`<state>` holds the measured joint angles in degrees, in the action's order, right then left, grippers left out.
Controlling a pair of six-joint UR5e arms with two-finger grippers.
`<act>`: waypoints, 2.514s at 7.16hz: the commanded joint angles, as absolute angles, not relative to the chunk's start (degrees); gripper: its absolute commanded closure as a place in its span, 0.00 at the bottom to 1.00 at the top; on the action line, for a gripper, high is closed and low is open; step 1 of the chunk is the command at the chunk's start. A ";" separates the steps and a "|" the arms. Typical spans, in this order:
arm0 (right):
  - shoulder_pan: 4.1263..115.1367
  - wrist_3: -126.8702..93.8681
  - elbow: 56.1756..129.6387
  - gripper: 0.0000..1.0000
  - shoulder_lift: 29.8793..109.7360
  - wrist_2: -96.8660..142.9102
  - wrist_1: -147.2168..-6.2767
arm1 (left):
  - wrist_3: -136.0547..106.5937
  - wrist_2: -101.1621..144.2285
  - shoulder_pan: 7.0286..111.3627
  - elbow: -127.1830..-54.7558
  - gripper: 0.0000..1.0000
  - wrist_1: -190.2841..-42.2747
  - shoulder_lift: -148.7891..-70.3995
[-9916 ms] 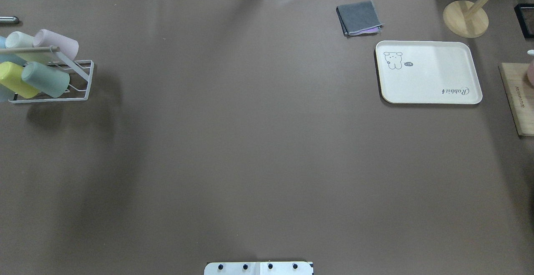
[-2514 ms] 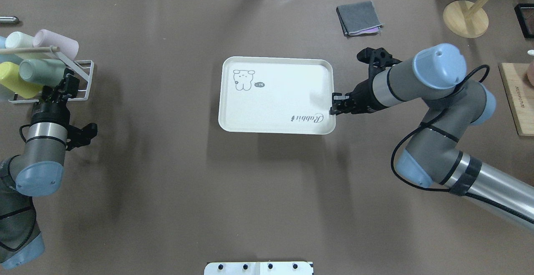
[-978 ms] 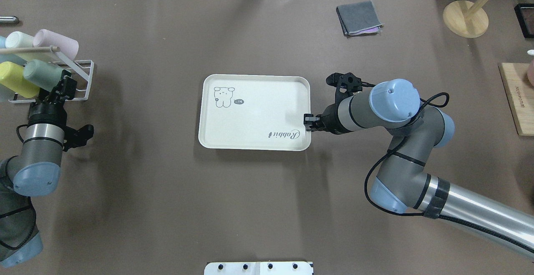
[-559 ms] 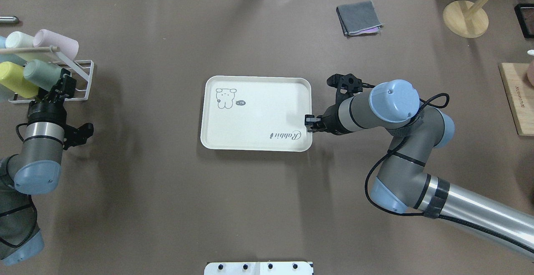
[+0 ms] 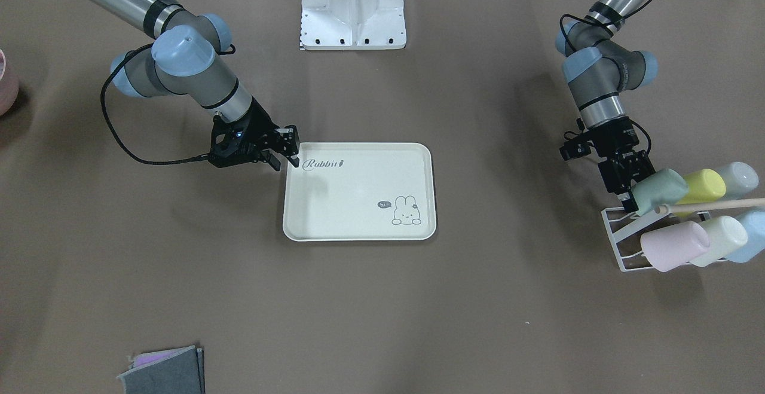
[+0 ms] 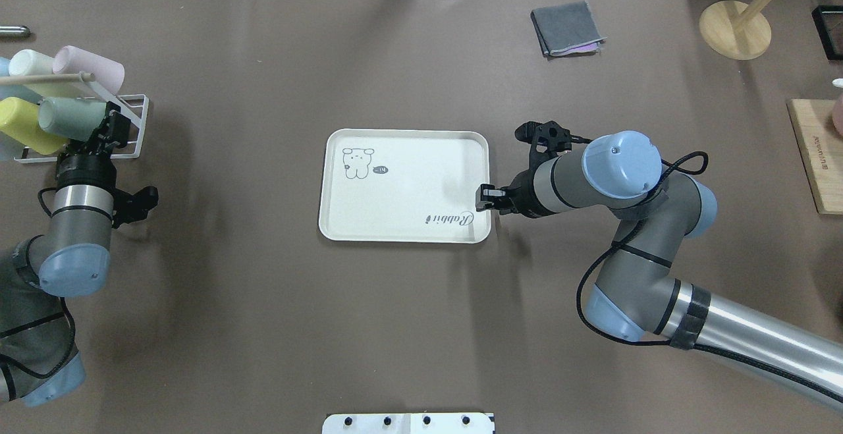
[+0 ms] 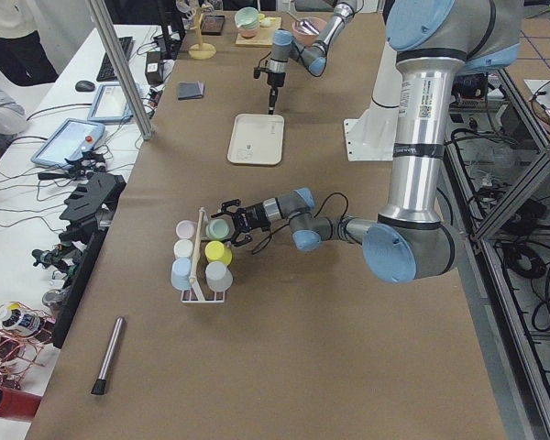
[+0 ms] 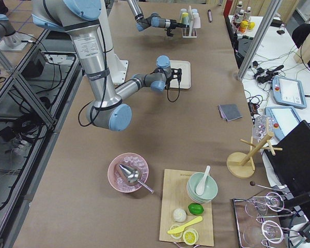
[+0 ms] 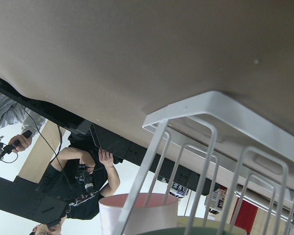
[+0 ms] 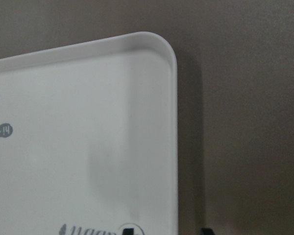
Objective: Pick up and place green cup on tray
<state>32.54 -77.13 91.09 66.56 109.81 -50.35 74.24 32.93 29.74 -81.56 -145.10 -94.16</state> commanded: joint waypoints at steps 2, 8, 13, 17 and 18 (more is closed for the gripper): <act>42.31 -76.20 96.46 0.00 67.49 115.36 -55.50 | 74.18 32.96 29.88 -81.30 0.06 -145.37 -94.22; 58.23 -31.39 112.67 0.00 86.19 117.77 -73.39 | 76.44 33.22 30.32 -81.56 0.23 -146.33 -93.69; 79.43 -3.69 109.71 0.00 92.26 126.82 -93.07 | 80.68 32.96 31.38 -81.56 0.27 -148.97 -93.43; 86.21 -1.05 101.60 0.00 95.10 135.52 -92.90 | 90.76 32.78 33.22 -82.52 0.27 -152.91 -93.60; 86.39 -0.97 101.69 0.00 95.71 135.44 -92.73 | 93.05 32.78 33.57 -82.53 0.27 -154.93 -93.69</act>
<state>85.71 -1.05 101.97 95.05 135.06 -92.81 89.87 32.78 33.00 -82.33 -152.61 -93.56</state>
